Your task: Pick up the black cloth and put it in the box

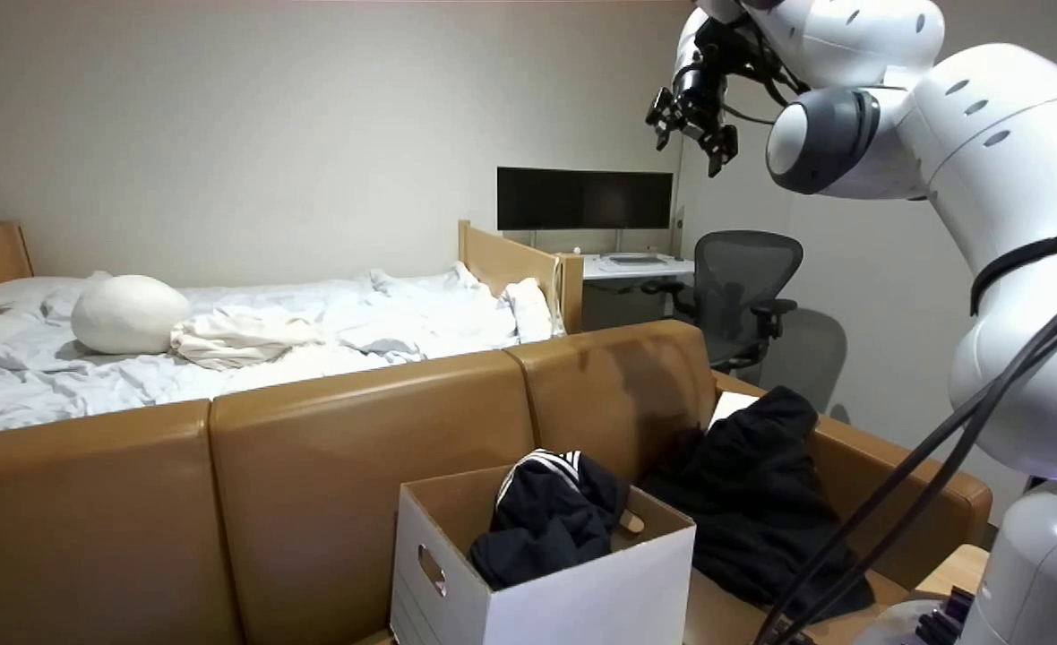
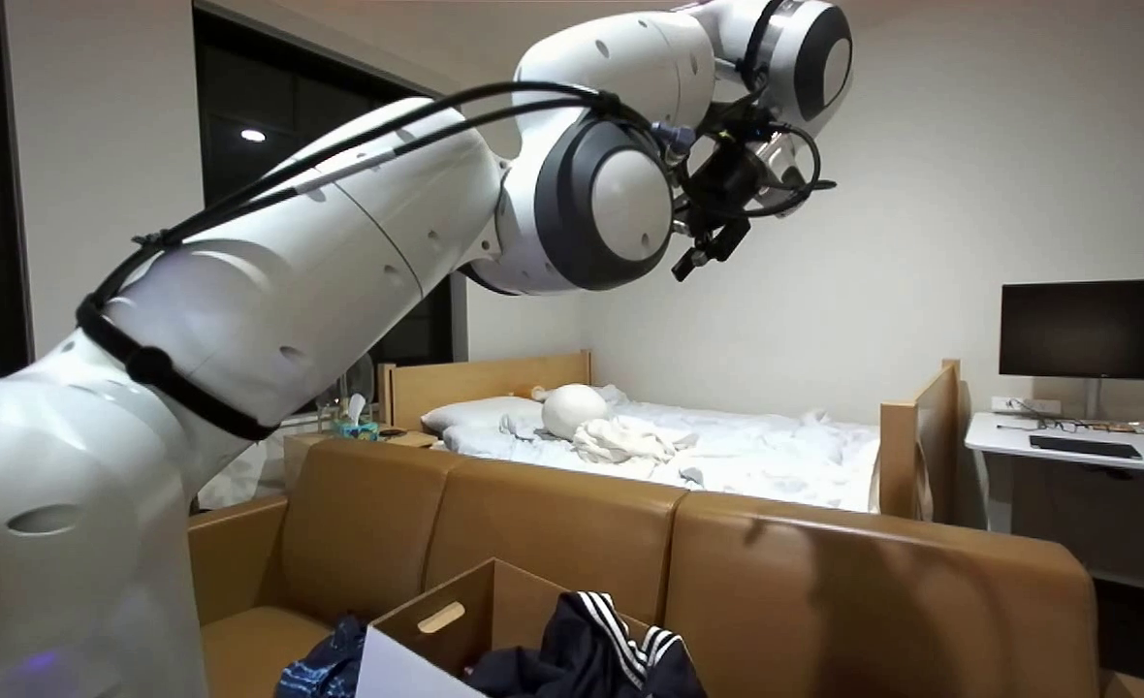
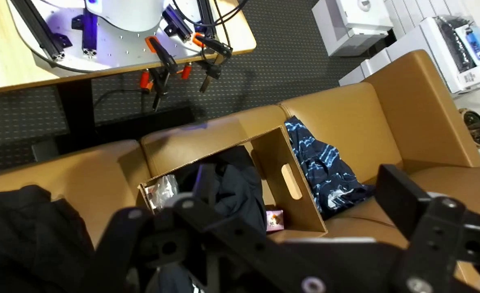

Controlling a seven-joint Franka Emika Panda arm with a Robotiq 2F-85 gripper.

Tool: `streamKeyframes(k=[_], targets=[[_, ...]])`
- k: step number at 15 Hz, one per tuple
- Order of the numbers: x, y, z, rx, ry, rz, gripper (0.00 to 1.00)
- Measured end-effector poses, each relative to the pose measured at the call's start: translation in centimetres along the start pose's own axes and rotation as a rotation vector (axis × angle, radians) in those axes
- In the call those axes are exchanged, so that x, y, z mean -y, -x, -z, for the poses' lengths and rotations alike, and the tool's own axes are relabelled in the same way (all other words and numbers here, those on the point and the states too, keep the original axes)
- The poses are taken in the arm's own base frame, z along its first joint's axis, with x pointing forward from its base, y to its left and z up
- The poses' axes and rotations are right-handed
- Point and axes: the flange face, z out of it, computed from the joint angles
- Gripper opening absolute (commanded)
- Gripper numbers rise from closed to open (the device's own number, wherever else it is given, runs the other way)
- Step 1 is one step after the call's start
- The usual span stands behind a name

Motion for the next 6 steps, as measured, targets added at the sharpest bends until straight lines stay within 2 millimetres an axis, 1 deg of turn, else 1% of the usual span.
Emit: streamKeyframes(k=[6], targets=[[0.86,-0.29,-0.37,0.006,0.005,0.011,1.00]])
